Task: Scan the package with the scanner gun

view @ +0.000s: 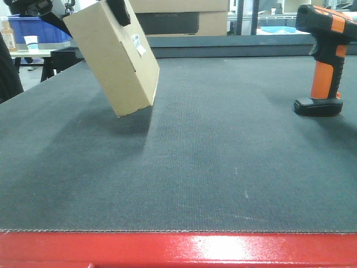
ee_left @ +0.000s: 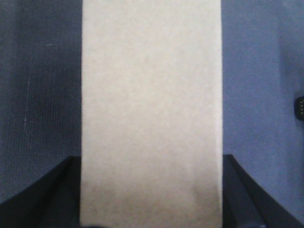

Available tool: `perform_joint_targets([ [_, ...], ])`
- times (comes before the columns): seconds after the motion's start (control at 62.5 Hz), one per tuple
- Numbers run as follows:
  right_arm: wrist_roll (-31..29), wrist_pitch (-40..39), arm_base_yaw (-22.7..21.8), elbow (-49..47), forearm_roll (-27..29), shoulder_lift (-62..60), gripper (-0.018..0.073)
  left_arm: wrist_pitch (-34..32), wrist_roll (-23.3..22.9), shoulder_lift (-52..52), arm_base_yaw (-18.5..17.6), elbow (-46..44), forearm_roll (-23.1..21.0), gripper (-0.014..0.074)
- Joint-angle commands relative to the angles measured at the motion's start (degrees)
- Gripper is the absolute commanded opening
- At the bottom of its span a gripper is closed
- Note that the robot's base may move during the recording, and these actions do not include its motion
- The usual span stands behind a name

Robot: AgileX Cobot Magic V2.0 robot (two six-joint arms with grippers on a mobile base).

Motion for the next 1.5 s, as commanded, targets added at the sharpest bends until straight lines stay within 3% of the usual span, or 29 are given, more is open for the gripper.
perform_joint_targets([
  [0.0,1.30,-4.78,-0.13,-0.27,-0.65,3.39,-0.0165,-0.77,-0.41,-0.43,-0.32,-0.10,-0.44,-0.0111],
  [0.368,1.30,-6.02,-0.13,-2.40,-0.65,12.11,-0.0165,-2.43,2.34,-0.43,-0.32,-0.10,-0.20,-0.0111],
  [0.688,1.30,-6.06,0.36,-8.24,-0.85,19.13,-0.0039,-6.49,2.58,-0.43,-0.32,-0.10,-0.20,-0.0111],
  [1.039,1.30,-8.46,0.87,-8.24,-0.85,19.54,-0.0029,-10.06,2.58,-0.43,-0.32,-0.10,-0.20,-0.0111],
  [1.151,1.30,-8.58,0.87,-8.24,-0.85,19.54,0.0121,-10.06,2.58,-0.43,-0.32,-0.10,-0.20,-0.0111],
  [1.343,1.30,-9.02,0.87,-8.80,0.88,20.11,0.0572,-10.06,2.58,-0.43,-0.32,-0.10,-0.20,-0.0111],
  [1.487,1.30,-12.30,0.87,-11.23,0.97,23.59,0.0569,-9.48,2.58,-0.43,-0.32,-0.10,-0.20,-0.0111],
])
